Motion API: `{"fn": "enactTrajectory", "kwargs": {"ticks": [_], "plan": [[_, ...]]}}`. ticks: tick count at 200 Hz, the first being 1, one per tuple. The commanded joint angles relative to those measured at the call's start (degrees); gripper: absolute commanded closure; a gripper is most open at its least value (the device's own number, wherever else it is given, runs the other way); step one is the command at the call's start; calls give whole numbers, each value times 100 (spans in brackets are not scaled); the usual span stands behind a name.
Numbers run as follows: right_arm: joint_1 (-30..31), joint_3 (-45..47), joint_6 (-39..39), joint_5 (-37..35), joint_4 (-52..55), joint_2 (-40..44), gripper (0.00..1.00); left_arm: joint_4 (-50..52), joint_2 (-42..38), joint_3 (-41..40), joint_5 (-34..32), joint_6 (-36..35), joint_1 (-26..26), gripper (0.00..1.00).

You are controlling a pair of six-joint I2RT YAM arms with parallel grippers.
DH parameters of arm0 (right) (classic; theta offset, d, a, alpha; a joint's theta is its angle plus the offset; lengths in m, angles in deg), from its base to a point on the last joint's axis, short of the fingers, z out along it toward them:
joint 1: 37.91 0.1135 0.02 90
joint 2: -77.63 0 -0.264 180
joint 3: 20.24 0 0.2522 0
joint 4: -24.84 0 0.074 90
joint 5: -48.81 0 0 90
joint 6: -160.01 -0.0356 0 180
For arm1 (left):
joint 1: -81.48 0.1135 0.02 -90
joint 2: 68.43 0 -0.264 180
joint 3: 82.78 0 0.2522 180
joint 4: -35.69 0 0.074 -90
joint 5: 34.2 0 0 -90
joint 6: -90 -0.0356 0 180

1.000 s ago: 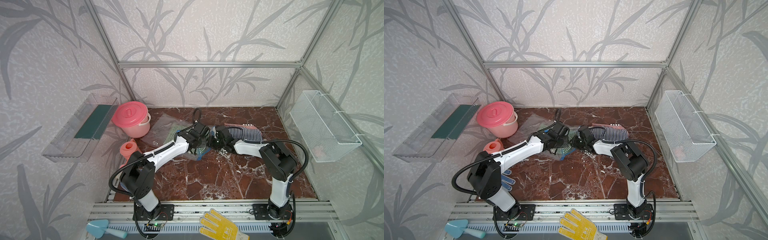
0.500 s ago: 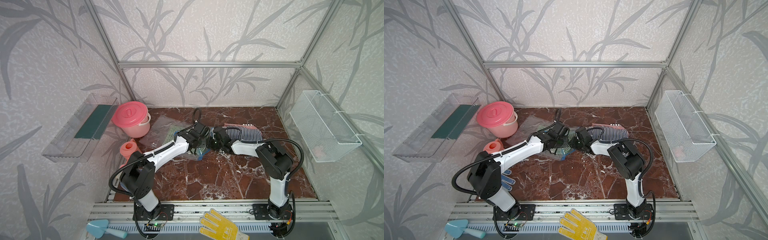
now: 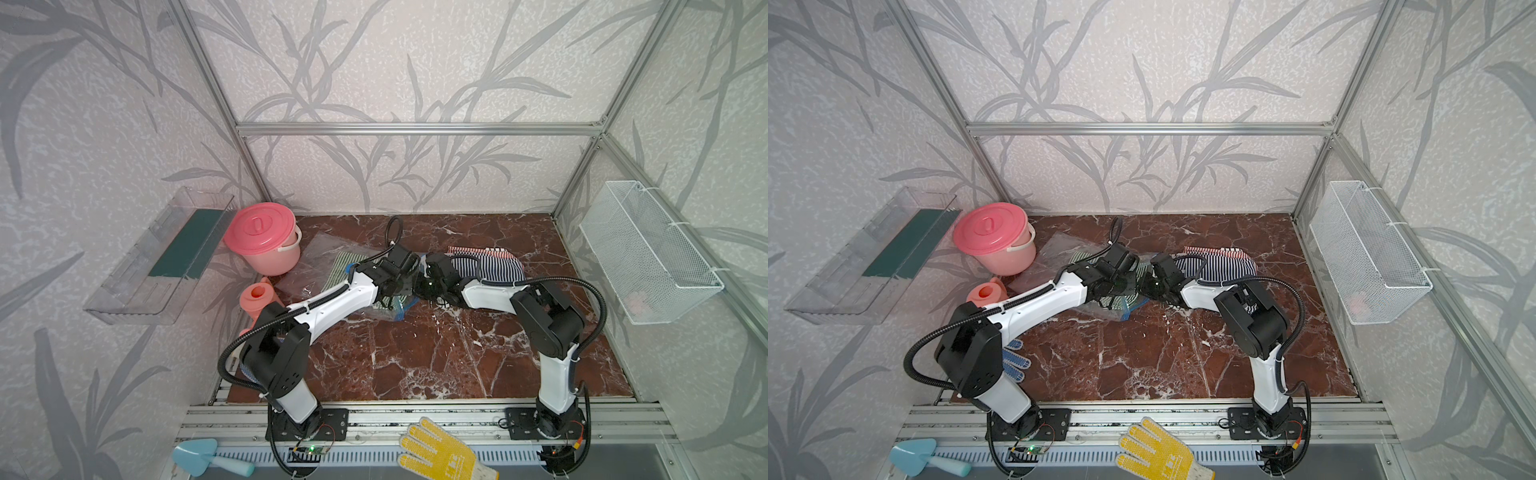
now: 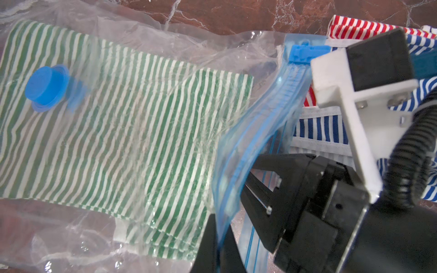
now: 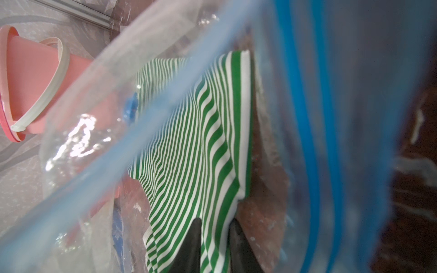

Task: Take the tank top out of the vacuum bag
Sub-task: Take out the tank top from the vacuum bag.

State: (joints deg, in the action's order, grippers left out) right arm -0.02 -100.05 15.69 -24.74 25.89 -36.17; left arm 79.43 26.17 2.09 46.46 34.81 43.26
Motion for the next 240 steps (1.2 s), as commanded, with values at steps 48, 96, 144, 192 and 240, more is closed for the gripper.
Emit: {"fn": "enactTrajectory", "kwargs": {"ticks": [48, 96, 144, 192, 240], "plan": [[126, -582, 651, -397, 1245, -281, 71, 62, 70, 176, -38, -97, -10, 100], [175, -720, 452, -300, 1032, -609, 67, 12, 80, 201, 160, -123, -10, 100], [90, -576, 263, -199, 474, -573, 100, 97, 92, 166, -3, -153, -10, 100], [-1, -384, 369, -230, 494, -168, 100, 162, 204, 208, -36, -119, -2, 100], [-7, -352, 492, -298, 712, 222, 100, 197, 239, 245, -129, -88, 7, 100]]}}
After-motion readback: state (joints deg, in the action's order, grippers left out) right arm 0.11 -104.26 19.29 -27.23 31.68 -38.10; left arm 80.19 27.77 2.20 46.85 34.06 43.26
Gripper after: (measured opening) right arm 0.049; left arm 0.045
